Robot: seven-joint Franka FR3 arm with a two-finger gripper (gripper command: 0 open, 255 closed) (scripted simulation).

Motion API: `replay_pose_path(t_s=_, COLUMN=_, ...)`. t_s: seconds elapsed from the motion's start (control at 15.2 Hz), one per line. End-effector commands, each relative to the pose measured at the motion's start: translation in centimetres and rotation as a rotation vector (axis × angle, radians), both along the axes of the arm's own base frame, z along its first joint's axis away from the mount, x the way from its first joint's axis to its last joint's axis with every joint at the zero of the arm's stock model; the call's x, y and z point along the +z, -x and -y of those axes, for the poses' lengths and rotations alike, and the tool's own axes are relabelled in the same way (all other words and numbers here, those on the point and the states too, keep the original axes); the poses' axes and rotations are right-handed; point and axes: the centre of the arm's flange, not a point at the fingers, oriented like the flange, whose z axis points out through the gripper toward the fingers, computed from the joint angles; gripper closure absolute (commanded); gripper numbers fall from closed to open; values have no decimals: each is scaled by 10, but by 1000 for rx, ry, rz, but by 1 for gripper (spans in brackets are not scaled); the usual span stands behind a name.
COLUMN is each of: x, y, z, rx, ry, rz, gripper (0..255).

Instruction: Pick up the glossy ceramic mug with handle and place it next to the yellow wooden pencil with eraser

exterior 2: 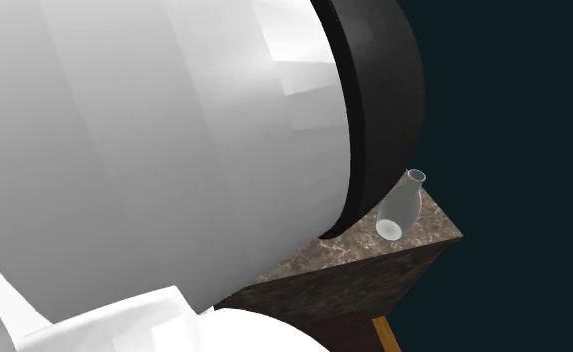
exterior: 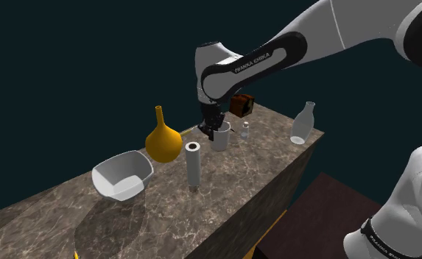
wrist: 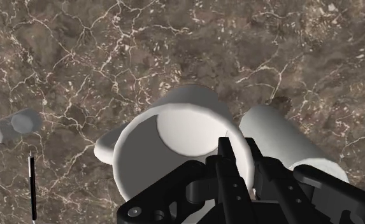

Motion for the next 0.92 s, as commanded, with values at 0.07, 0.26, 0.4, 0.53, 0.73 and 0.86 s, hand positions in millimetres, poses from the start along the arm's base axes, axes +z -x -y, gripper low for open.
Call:
replay_pose_path(t_s=0.07, x=1, y=10, z=-39, rx=-1, ry=0, rz=0, gripper=255)
replay_pose_path(t_s=0.26, x=1, y=20, z=-78, rx=-1, ry=0, rz=0, gripper=255)
replay_pose_path(t_s=0.4, x=1, y=26, z=-103, rx=-1, ry=0, rz=0, gripper=255)
replay_pose_path(t_s=0.53, x=2, y=32, z=-129, rx=-1, ry=0, rz=0, gripper=255)
replay_pose_path(t_s=0.73, x=2, y=42, z=-167, rx=-1, ry=0, rz=0, gripper=255)
replay_pose_path(t_s=0.86, x=2, y=48, z=-193, rx=-1, ry=0, rz=0, gripper=255)
